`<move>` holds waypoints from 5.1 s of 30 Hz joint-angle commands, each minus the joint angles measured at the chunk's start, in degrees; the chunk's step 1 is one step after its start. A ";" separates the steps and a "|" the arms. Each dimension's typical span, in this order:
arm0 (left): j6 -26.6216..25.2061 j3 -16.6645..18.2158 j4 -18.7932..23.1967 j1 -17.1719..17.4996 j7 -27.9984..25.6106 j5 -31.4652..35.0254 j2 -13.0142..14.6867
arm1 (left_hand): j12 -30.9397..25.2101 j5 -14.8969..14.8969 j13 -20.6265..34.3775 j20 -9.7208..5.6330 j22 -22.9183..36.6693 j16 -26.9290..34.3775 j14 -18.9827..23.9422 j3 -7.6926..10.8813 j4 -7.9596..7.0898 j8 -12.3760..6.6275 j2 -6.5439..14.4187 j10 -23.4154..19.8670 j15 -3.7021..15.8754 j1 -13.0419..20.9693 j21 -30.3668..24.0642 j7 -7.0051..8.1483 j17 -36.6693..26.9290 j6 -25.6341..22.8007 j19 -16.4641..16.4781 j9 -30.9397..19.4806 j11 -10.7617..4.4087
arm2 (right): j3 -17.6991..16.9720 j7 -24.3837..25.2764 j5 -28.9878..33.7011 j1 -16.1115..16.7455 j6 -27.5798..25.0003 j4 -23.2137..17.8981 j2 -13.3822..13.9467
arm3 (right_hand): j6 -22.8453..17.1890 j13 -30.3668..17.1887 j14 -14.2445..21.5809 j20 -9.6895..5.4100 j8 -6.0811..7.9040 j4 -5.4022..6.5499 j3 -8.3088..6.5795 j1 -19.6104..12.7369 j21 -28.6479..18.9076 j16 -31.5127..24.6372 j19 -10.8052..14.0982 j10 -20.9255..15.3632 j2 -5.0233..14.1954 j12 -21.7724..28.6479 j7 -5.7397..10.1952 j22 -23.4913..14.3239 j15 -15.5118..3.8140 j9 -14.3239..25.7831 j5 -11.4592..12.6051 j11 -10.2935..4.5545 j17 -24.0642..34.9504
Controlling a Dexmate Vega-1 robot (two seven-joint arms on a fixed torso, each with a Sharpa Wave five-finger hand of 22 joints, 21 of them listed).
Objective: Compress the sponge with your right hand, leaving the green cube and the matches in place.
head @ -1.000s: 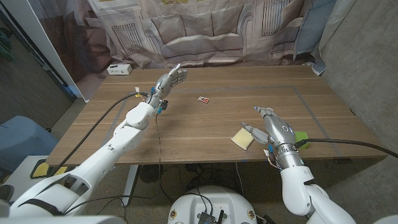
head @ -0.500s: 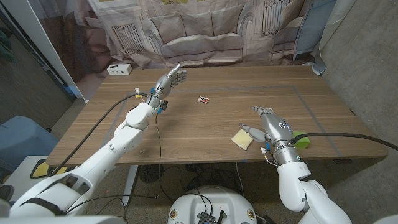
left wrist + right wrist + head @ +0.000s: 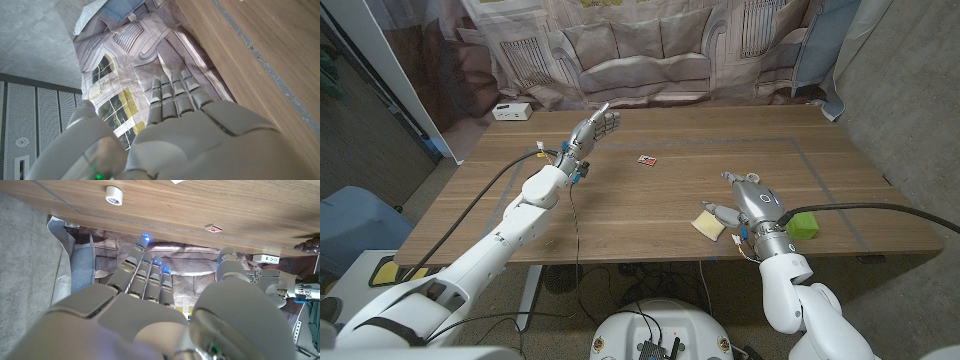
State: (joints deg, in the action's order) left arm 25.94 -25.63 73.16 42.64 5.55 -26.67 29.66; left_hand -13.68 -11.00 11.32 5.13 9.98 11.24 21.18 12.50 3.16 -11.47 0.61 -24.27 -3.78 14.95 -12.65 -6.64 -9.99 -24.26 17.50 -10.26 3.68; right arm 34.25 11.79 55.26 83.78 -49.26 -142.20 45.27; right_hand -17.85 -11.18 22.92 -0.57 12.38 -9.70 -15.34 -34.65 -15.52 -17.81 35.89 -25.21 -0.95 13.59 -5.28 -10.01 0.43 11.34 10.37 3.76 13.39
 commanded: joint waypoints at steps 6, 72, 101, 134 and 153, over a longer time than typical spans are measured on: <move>-0.55 0.40 1.51 0.80 -0.33 -0.11 0.78 | 0.24 0.01 0.31 0.23 0.27 -0.21 0.59 0.03 0.33 0.20 0.62 -0.70 -0.01 0.12 0.21 0.01 -0.33 -0.57 0.50 -0.27 -0.10 | 2.91 -7.85 5.26 -3.41 -3.00 0.18 -0.57 | -2.01 -0.04 3.31 -0.54 0.73 0.55 -0.12 -1.42 -1.07 -1.51 3.27 -2.68 -0.37 0.45 -1.05 -0.22 -0.86 0.11 0.42 -0.61 0.48; -1.26 0.43 3.04 1.02 -0.92 0.11 0.83 | 0.69 0.07 0.35 0.26 0.29 -0.30 0.73 0.10 0.68 0.35 1.09 -0.87 -0.01 0.17 0.73 0.05 -0.33 -0.71 0.72 -0.28 -0.12 | 1.91 -35.50 31.52 -5.78 3.62 9.93 -14.96 | -3.34 -0.03 6.48 -0.60 0.40 0.21 0.16 -6.02 -1.10 -2.71 6.97 -4.44 -2.09 -0.79 -2.60 -0.27 -0.95 0.07 1.15 -0.33 0.88; -2.43 -0.80 1.69 -0.55 -0.37 0.52 -0.16 | 0.85 0.10 0.36 0.24 0.30 -0.35 0.68 0.09 0.82 0.37 1.22 -0.88 -0.06 0.15 0.89 0.01 -0.33 -0.79 0.71 -0.28 0.00 | 0.84 -37.56 35.50 -6.20 5.54 15.10 -17.46 | -2.40 -0.09 5.19 -0.67 -0.14 0.78 0.57 -6.26 -0.28 -2.33 6.09 -3.16 -2.12 -1.63 -1.67 -0.30 -1.39 0.12 1.23 -0.68 1.24; -1.50 -1.35 -2.46 -2.75 1.43 -0.14 -1.62 | 0.95 0.12 0.38 0.35 0.31 -0.39 0.60 0.09 0.98 0.41 1.39 -1.00 -0.13 0.12 1.02 -0.06 -0.34 -0.76 0.71 -0.29 0.08 | 1.56 -40.75 34.64 -8.87 5.08 17.96 -17.76 | -3.33 -0.14 5.93 -1.01 0.12 0.97 0.63 -6.92 -0.24 -2.76 6.92 -3.91 -1.75 -1.51 -1.49 -0.33 -1.71 0.16 1.35 -0.75 1.56; -0.98 -1.21 -4.42 -3.50 2.01 -0.78 -2.19 | 1.00 0.13 0.40 0.36 0.31 -0.36 0.65 0.08 1.06 0.38 1.46 -1.07 -0.08 0.08 1.07 -0.01 -0.34 -0.89 0.72 -0.29 -0.03 | 2.52 -46.06 35.14 -11.02 5.02 19.01 -17.44 | -5.12 -0.16 7.43 -1.14 0.65 1.14 0.70 -7.38 -0.38 -3.49 8.01 -5.63 -1.31 -1.02 -1.25 -0.36 -2.50 0.18 1.34 -0.67 1.85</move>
State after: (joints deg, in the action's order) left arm 24.50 -26.87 70.02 39.60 7.17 -27.07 27.93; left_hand -12.85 -11.01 11.58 5.44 9.98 11.02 21.38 12.43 3.89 -11.23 1.52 -24.98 -3.98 15.24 -11.54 -6.84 -9.99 -24.47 17.81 -10.26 3.78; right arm 36.31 -31.03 89.99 73.83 -44.30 -123.72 27.58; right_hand -22.23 -11.21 29.71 -1.73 12.77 -8.99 -14.47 -41.57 -15.89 -20.97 43.35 -30.18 -2.31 12.22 -6.53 -10.27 -1.77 11.31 11.26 2.93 15.08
